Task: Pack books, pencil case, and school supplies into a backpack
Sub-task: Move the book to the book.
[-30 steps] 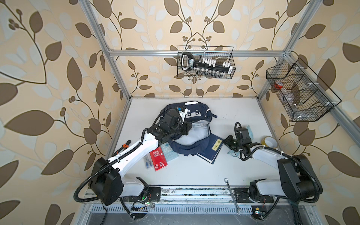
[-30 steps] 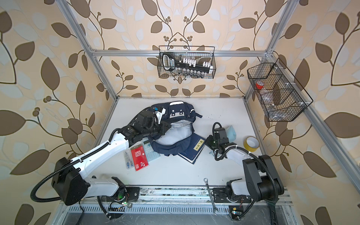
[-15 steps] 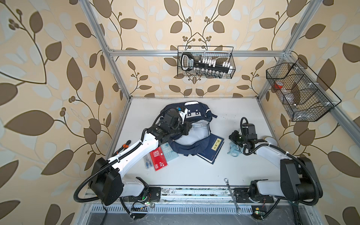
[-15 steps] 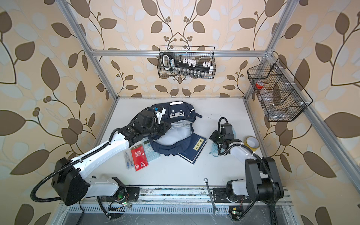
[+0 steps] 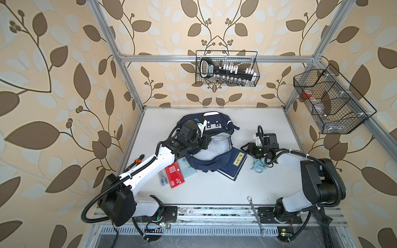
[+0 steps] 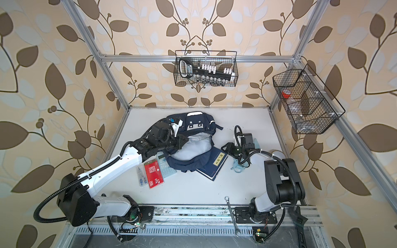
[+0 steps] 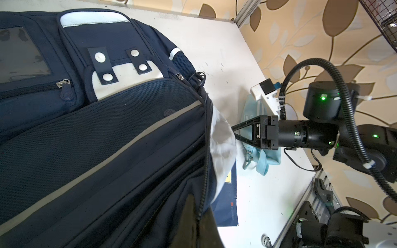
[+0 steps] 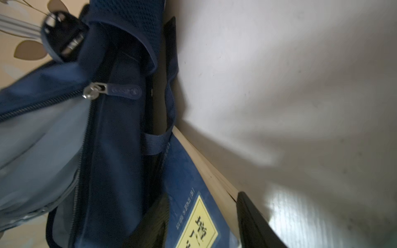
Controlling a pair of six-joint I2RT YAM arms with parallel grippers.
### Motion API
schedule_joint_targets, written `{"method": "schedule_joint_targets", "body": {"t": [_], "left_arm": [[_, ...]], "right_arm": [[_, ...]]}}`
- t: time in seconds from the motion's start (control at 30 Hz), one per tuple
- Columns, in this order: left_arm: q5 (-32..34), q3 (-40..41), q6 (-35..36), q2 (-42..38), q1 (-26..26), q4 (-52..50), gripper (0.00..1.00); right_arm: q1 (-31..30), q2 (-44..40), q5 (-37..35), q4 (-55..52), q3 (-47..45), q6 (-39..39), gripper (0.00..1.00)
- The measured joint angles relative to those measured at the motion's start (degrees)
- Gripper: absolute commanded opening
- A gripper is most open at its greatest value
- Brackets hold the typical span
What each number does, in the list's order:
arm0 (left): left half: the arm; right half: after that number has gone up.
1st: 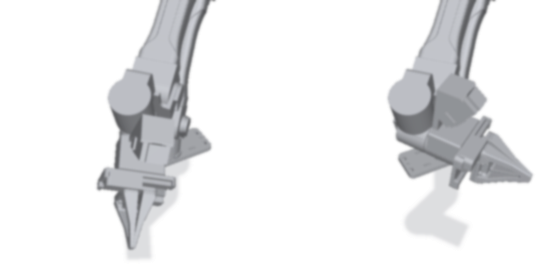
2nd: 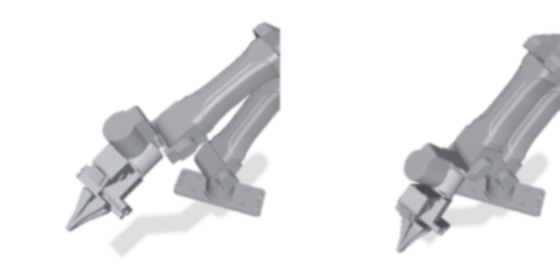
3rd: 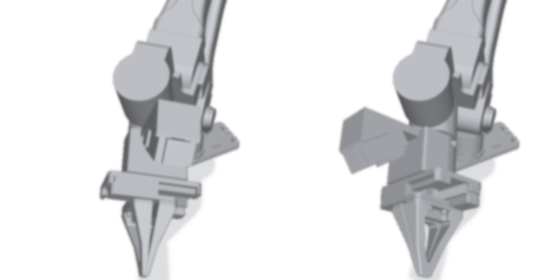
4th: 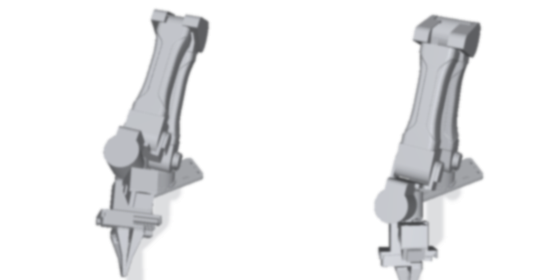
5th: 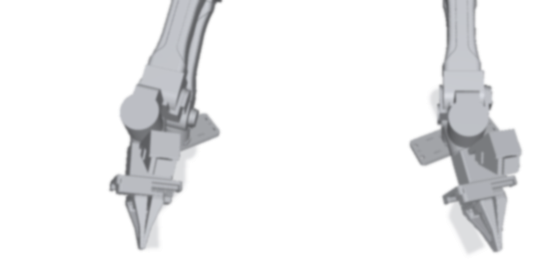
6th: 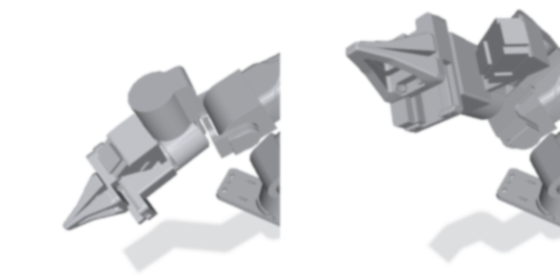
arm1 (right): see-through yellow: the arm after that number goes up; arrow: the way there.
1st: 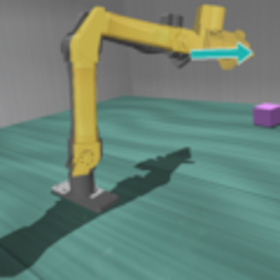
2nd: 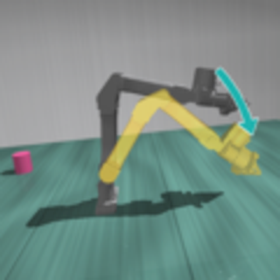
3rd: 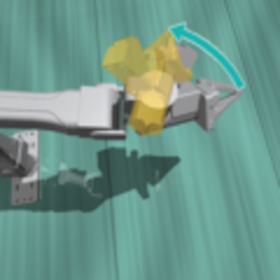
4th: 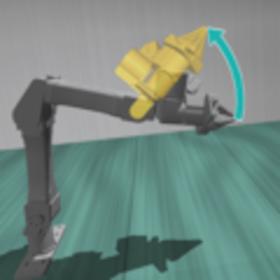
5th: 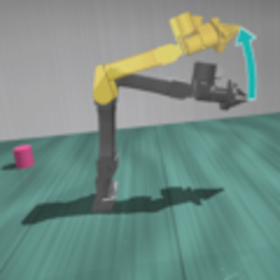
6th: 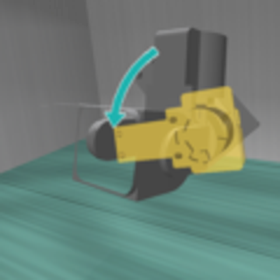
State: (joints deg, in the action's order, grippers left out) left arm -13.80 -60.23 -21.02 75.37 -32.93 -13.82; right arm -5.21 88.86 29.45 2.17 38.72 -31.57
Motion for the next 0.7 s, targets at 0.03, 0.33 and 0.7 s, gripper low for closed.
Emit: {"method": "schedule_joint_targets", "body": {"t": [0.03,0.33,0.7], "left_arm": [[0.4,-0.3,0.0,0.0,0.0,-0.4,0.0],[2.7,-2.8,0.0,-2.4,0.0,-4.1,0.0],[3.4,-2.8,0.0,-3.6,0.0,-5.7,0.0]], "right_arm": [[-0.7,0.3,0.0,-0.3,0.1,0.5,0.33],[-7.8,-3.2,-3.3,-4.7,0.5,-0.2,0.09],[-16.5,-17.7,-9.8,-7.9,-12.7,-8.1,0.0]]}}
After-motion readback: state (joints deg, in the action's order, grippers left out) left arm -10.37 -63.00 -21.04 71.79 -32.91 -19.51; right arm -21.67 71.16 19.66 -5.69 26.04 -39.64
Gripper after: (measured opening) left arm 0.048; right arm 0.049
